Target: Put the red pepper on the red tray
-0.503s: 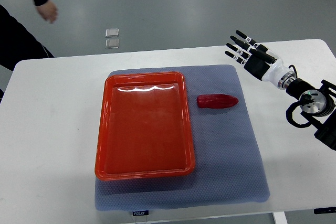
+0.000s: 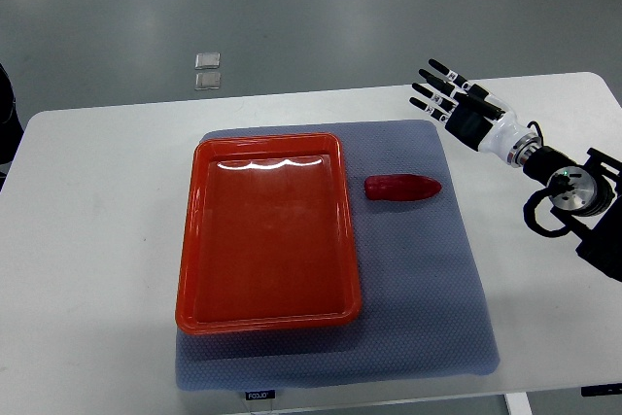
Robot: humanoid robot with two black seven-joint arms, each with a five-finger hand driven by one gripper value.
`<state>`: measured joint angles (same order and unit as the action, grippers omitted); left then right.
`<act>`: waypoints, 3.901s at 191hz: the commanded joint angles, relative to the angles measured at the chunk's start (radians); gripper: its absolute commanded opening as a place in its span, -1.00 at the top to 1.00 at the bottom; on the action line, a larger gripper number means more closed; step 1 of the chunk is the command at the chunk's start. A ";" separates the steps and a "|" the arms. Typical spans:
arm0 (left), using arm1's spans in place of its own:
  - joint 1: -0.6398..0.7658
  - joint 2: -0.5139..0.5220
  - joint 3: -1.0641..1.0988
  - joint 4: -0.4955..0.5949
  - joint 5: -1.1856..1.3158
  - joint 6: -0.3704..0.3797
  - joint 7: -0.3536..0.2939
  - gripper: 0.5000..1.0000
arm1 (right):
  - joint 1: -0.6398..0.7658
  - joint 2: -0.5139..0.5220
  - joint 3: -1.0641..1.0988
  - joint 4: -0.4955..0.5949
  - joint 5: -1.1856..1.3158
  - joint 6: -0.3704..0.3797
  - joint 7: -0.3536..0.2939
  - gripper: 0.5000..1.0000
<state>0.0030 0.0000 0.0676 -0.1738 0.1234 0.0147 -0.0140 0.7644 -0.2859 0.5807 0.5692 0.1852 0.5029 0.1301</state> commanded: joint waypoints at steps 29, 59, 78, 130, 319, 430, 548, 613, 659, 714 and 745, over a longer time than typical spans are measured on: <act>-0.001 0.000 0.001 0.000 -0.001 0.005 0.000 -1.00 | 0.061 -0.035 -0.007 0.003 -0.242 0.020 0.003 -0.64; -0.001 0.000 0.001 0.002 -0.001 0.007 0.000 -1.00 | 0.116 -0.067 -0.010 0.040 -0.503 0.066 0.006 -0.64; -0.001 0.000 0.001 0.002 -0.001 0.005 0.000 -1.00 | 0.125 -0.121 -0.009 0.083 -0.704 0.108 0.011 -0.64; -0.001 0.000 0.000 0.000 -0.001 0.005 0.000 -1.00 | 0.154 -0.139 -0.010 0.164 -1.300 0.108 0.095 -0.64; -0.001 0.000 0.001 0.002 -0.001 0.007 0.000 -1.00 | 0.130 -0.127 -0.249 0.284 -1.600 -0.228 0.100 0.03; -0.001 0.000 0.001 0.002 -0.001 0.007 0.000 -1.00 | 0.133 -0.131 -0.282 0.281 -1.601 -0.225 0.100 0.64; -0.001 0.000 0.001 0.002 -0.001 0.007 0.000 -1.00 | 0.194 -0.134 -0.263 0.278 -1.549 -0.208 0.134 1.00; -0.001 0.000 0.001 0.002 -0.001 0.005 0.000 -1.00 | 0.305 0.036 -0.279 0.284 -1.508 -0.178 0.152 1.00; 0.000 0.000 0.001 0.002 0.001 0.007 0.000 -1.00 | 0.305 0.205 -0.363 0.244 -1.526 -0.188 0.143 1.00; -0.001 0.000 0.001 0.002 -0.001 0.005 0.000 -1.00 | 0.279 0.200 -0.357 0.230 -1.518 -0.190 0.143 0.40; -0.001 0.000 0.001 0.002 -0.001 0.005 0.000 -1.00 | 0.273 0.185 -0.352 0.230 -1.506 -0.188 0.143 -0.24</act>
<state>0.0017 0.0000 0.0690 -0.1719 0.1230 0.0203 -0.0140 1.0429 -0.0881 0.2261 0.7988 -1.3287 0.3130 0.2716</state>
